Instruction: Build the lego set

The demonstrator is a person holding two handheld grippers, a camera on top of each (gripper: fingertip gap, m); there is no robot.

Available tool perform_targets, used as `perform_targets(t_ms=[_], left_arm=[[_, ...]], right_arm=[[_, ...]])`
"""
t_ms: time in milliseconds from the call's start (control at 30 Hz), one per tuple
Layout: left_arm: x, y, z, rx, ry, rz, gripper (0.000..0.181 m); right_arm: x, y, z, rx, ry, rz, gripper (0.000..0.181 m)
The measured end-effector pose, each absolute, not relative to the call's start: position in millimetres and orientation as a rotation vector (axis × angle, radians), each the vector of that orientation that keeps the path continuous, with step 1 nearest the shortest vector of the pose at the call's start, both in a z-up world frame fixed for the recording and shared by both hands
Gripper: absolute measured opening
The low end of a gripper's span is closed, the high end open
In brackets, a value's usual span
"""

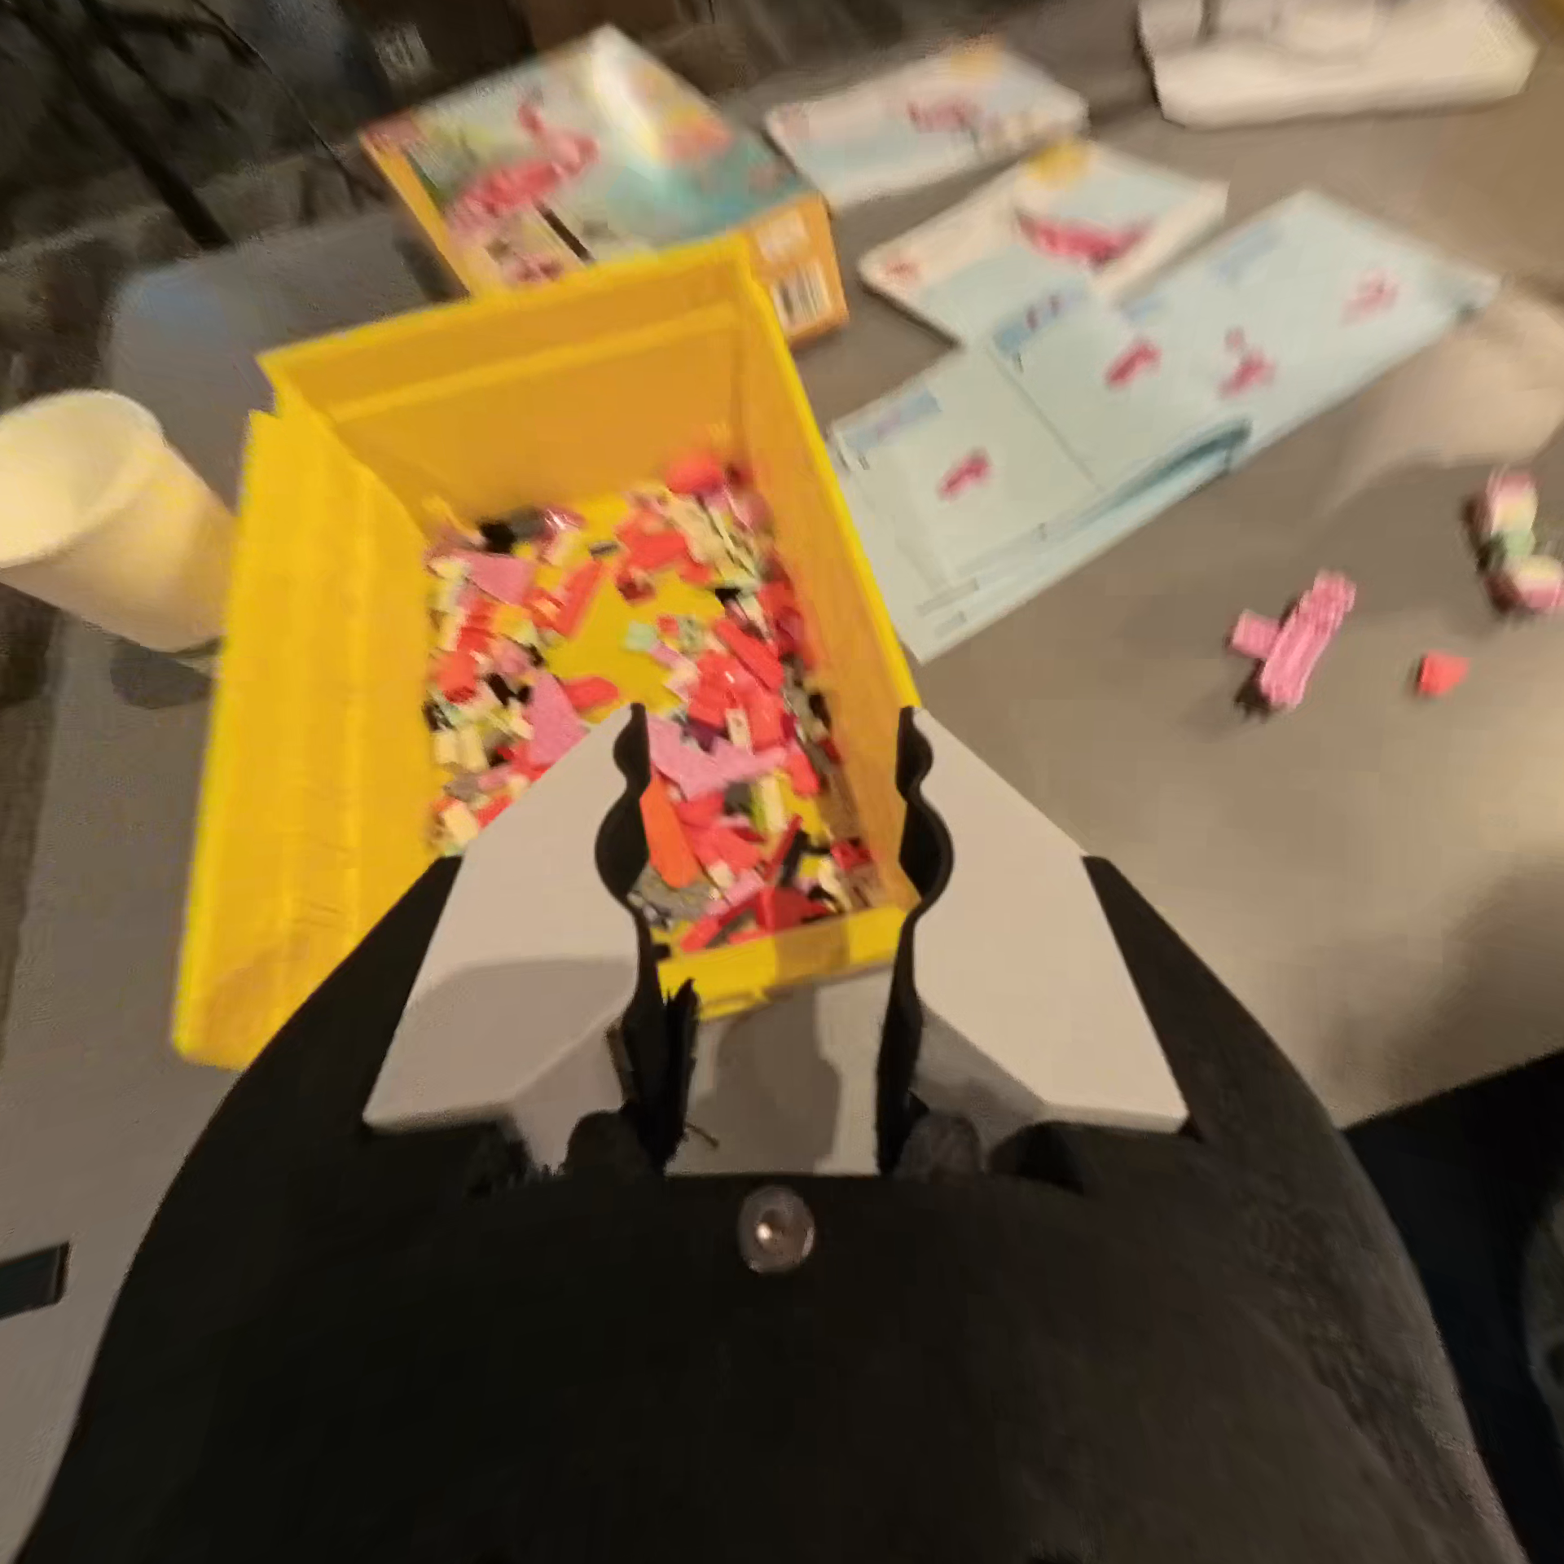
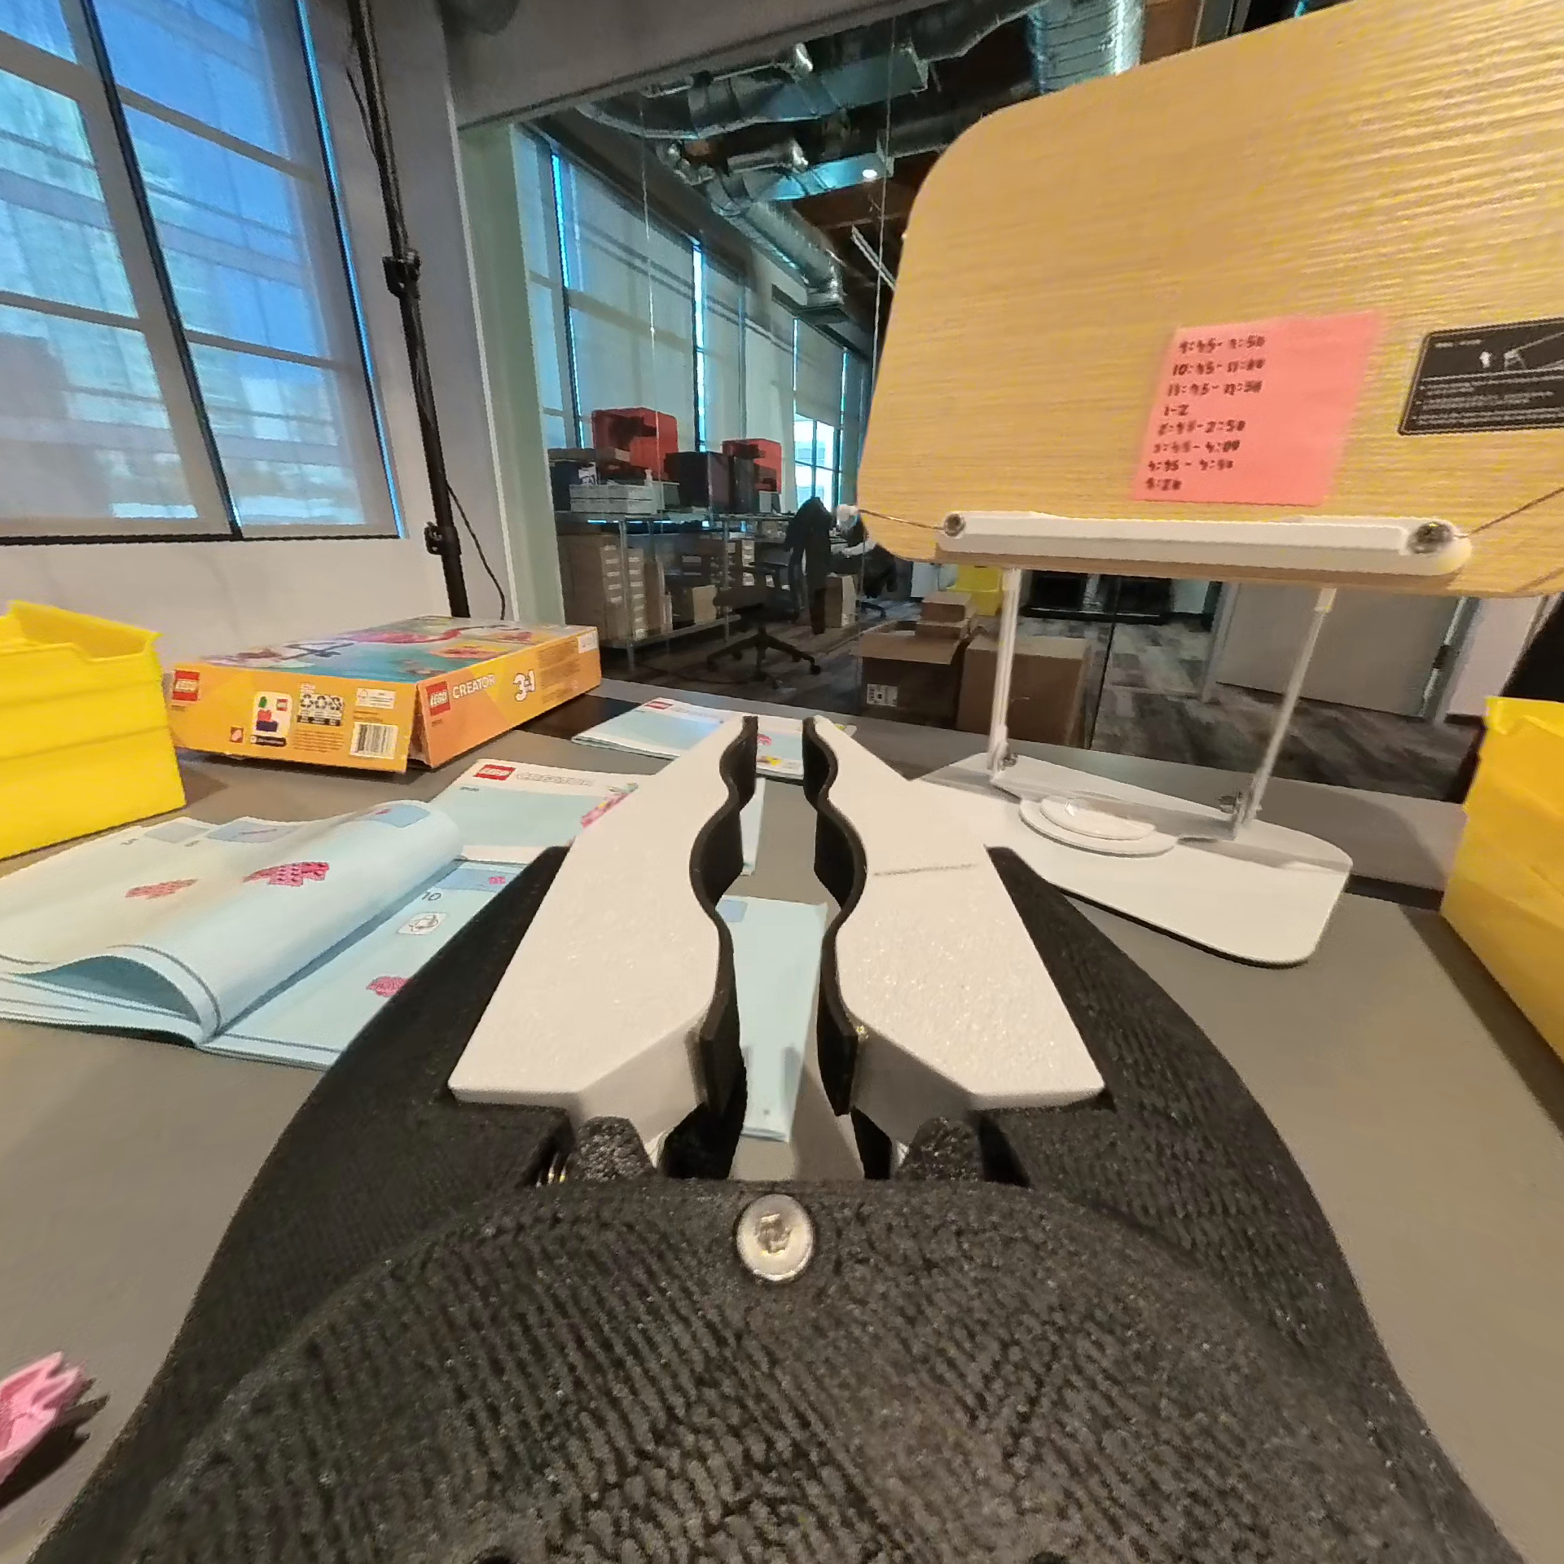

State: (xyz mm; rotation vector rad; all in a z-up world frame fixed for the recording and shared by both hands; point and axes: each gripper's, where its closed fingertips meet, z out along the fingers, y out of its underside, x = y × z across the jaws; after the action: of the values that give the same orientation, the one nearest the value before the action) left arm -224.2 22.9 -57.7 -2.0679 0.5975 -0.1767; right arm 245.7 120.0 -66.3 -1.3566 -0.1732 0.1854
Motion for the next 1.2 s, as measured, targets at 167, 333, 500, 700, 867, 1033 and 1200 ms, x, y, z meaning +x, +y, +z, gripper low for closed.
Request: perform_targets(t_ms=[167,333,500,700,867,1033,1200], left_arm=[[-281.7,88.9,-45.8,-2.158,0.373,-0.175,0.043],[-312.6,104.2,-125.5,-2.732,0.297,-0.1,0.024],[-327.0,97.9,-161.5,-2.955,0.384,0.033,0.023],[-329.5,96.1,-173.0,-3.024,0.434,0.114,0.034],[-269.8,111.9,-163.3,-2.864,0.558,-0.309,0.054],[-286.3,105.4,-161.3,-2.883,0.69,-0.103,0.045],[-292.7,157.5,-130.4,-2.582,0.649,0.043,0.045]], right_arm=[[235.7,127.9,-72.0,-1.385,-0.228,0.145,0.008],[231.8,130.0,-73.7,-1.392,-0.258,0.109,0.008],[231.0,131.7,-75.1,-1.401,-0.259,0.107,0.008],[228.6,132.1,-76.0,-1.405,-0.269,0.123,0.008],[226.2,131.8,-75.7,-1.403,-0.277,0.132,0.008],[225.6,132.5,-76.7,-1.408,-0.277,0.143,0.008],[225.0,133.9,-77.7,-1.415,-0.269,0.159,0.008]])
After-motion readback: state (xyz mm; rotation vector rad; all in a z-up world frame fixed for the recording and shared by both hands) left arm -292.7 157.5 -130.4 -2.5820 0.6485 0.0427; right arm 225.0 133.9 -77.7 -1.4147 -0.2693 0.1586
